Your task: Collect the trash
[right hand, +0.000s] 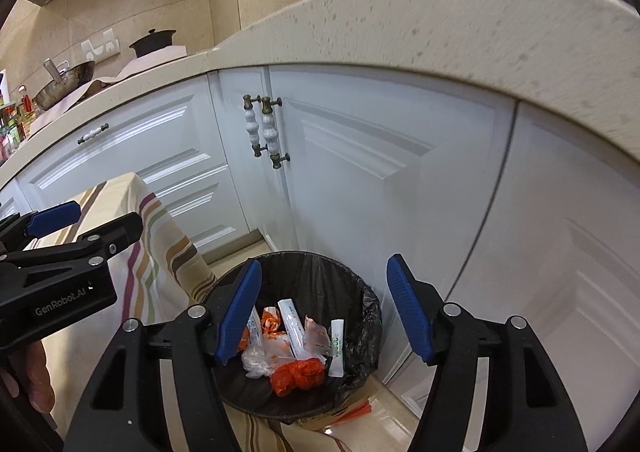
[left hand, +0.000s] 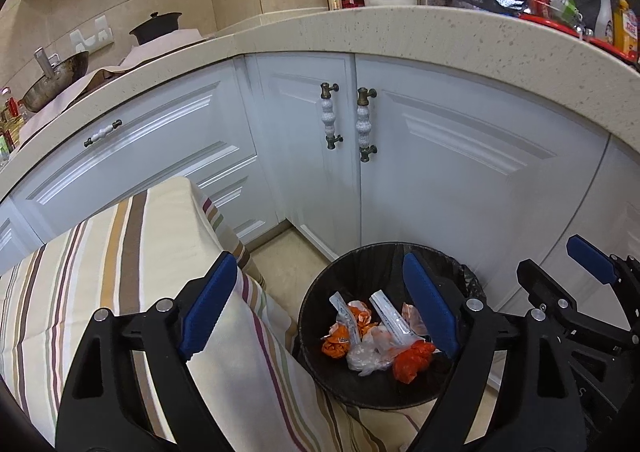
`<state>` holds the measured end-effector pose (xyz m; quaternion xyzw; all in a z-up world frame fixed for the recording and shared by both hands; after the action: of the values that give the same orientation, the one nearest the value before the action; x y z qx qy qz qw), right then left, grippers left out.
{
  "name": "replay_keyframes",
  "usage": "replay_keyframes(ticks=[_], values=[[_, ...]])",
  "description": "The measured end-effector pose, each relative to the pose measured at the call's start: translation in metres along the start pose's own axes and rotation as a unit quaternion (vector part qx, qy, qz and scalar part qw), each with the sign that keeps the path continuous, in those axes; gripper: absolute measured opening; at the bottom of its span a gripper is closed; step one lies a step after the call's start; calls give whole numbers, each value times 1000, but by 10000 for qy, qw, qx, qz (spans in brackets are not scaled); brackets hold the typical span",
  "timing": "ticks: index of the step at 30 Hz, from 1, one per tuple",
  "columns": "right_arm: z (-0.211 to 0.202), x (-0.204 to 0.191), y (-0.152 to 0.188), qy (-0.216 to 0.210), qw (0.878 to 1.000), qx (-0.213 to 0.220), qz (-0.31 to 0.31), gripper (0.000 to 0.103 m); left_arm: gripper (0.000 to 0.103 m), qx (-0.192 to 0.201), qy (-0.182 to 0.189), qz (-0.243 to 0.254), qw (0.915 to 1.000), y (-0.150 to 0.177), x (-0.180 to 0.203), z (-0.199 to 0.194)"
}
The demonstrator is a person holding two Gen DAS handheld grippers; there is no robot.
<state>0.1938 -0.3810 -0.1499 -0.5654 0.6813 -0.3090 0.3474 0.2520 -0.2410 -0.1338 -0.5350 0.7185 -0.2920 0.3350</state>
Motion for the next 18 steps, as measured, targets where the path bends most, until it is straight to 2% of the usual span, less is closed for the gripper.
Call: replay_keyframes(ticks=[8,18], values=[[-41,-14,8,88,9999,108,0,71,90,161,93,-114,9998,14,-19,-48],[-96,-48,22,96,9996,246,-56,78,92,362,135,-221,9990,49,-57,-117]])
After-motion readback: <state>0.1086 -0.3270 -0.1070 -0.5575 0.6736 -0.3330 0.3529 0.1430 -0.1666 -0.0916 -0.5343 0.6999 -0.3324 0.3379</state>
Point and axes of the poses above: each gripper's, at about its wrist camera, not at the fingertips, and z roughly the way its jaws point, x to its right, y to its underside, the point moved 7 cm from there along z, roughly the way its jaws point, and after that the axes turned 5 degrees about -y, right-handed, at the moved point
